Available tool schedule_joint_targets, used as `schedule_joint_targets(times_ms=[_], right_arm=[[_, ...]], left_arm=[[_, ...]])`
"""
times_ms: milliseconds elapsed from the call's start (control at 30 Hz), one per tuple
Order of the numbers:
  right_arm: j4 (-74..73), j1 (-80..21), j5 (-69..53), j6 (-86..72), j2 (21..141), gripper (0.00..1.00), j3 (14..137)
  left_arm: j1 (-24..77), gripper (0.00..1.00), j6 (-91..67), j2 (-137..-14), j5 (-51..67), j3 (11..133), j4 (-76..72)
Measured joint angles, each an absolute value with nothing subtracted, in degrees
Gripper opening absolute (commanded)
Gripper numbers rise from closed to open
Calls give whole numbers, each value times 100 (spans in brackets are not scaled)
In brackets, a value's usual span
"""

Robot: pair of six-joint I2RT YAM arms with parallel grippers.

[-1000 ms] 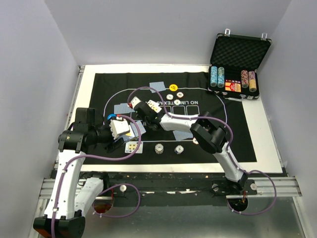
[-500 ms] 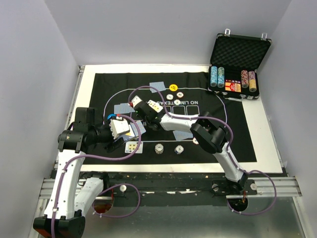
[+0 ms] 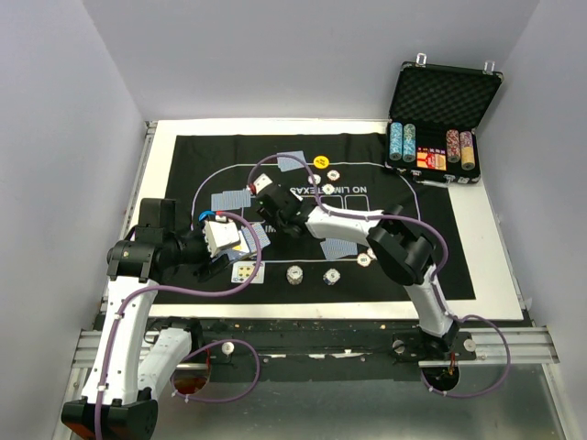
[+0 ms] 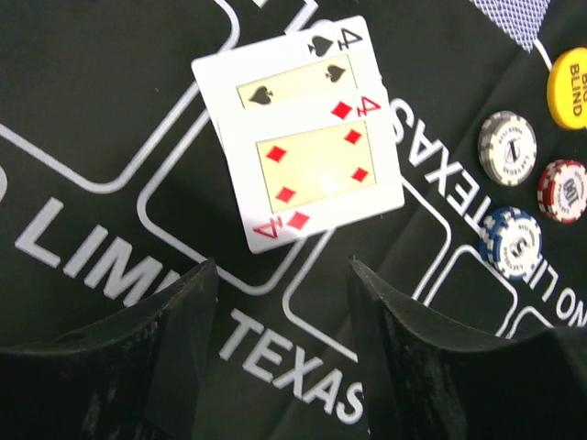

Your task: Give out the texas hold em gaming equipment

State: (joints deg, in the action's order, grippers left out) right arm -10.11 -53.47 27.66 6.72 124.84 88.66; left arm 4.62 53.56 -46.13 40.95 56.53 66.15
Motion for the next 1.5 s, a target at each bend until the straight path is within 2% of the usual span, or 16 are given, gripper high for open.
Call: schedule_joint_targets(times_ms=[167,367,600,733,867,1033,1267,1500], right_arm=[[-1584,-5155,2580,213,11898,75,8785],[-1973,-4635,1931,-722,10560,78,8735],[-1883,-4003,-502,-2038,9397,84,8379],[-1487,-4045,-2106,-2777,9223,87,7953],[-1020,-4093,-3214,-3468,9207,88,7450],[-552,-4136,-3938,-4051,9205,88,7074],[-14,-4440,-4327,-4541,9207,88,6812],[209,-4576,-4388,-4744,9299,73,6810]], left_arm=[[462,48,5358,-4613,4095,5653,6613],[462,48,5358,-4615,4095,5653,6595],[462,48,5358,-4626,4095,5653,6565],[462,48,5367,-4652,4095,5642,6523],[462,48,5371,-4672,4095,5614,6434],[462,48,5371,-4735,4095,5579,6364],[462,48,5369,-4803,4095,5579,6307],[462,48,5367,-4821,4095,5579,6309]])
